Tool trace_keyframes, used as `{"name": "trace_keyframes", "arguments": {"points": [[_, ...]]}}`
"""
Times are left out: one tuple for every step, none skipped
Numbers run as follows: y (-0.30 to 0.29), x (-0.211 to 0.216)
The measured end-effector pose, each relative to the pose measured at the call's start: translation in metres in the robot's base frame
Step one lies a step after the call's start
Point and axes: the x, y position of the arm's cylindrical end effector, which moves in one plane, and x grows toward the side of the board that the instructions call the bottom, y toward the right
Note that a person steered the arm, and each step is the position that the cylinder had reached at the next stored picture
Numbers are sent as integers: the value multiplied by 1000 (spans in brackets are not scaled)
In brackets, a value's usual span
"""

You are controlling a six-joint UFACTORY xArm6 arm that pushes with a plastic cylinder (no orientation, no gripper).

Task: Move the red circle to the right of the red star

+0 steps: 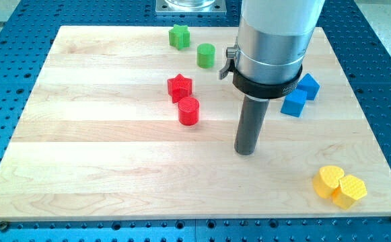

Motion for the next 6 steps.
{"name": "trace_keyframes", "arguments": {"points": [[-9,-6],[-35,-22],[-76,-35],[-103,-42],[-82,-93],[-79,-111]]}}
